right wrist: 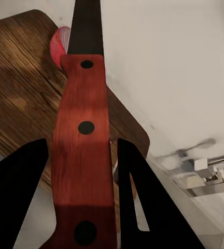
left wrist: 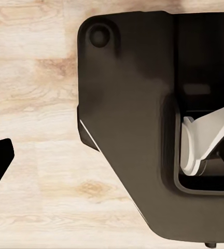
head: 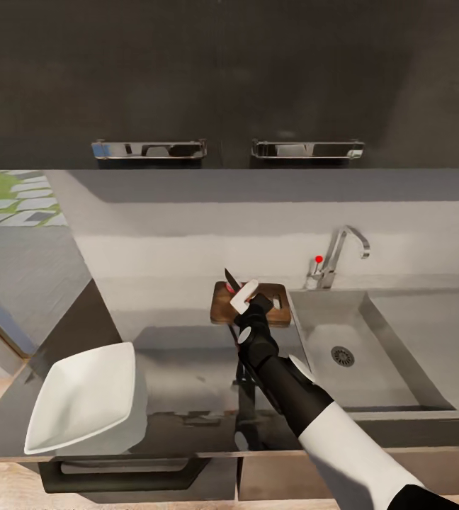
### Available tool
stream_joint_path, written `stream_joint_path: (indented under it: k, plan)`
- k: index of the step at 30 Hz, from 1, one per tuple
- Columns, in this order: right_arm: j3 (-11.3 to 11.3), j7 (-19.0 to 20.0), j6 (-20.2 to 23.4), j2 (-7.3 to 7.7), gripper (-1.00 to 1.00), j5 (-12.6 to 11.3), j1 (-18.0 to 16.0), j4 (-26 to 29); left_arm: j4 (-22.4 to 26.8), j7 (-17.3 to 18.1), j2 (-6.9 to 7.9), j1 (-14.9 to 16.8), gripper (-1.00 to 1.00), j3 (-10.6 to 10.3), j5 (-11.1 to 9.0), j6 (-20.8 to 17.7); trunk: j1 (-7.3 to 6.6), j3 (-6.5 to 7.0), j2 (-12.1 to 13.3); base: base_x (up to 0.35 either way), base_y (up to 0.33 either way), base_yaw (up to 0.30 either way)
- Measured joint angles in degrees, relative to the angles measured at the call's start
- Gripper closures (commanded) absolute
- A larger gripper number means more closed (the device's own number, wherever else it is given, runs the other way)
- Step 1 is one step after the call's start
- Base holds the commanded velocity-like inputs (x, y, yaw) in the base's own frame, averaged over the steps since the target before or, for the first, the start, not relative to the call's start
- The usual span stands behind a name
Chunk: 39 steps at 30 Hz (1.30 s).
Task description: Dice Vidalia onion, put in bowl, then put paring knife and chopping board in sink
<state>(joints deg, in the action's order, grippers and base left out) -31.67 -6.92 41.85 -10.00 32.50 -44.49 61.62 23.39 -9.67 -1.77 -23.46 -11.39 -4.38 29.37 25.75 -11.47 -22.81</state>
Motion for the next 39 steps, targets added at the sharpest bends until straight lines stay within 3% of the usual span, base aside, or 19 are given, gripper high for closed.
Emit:
stream_joint_path:
  k: [12, 39]
  plan:
    - [0.0, 0.0, 0.0, 0.00, 1.00, 0.0, 0.0, 0.0, 0.0, 0.0, -0.01, 0.0, -1.00, 0.0, 0.0, 0.0, 0.00, 0.12, 0.0, 0.000, 0.000, -0.074]
    - [0.0, 0.0, 0.0, 0.00, 1.00, 0.0, 0.0, -0.1, 0.0, 0.0, -0.03, 0.0, -1.00, 0.0, 0.0, 0.0, 0.00, -2.31, 0.0, 0.000, 0.000, 0.000]
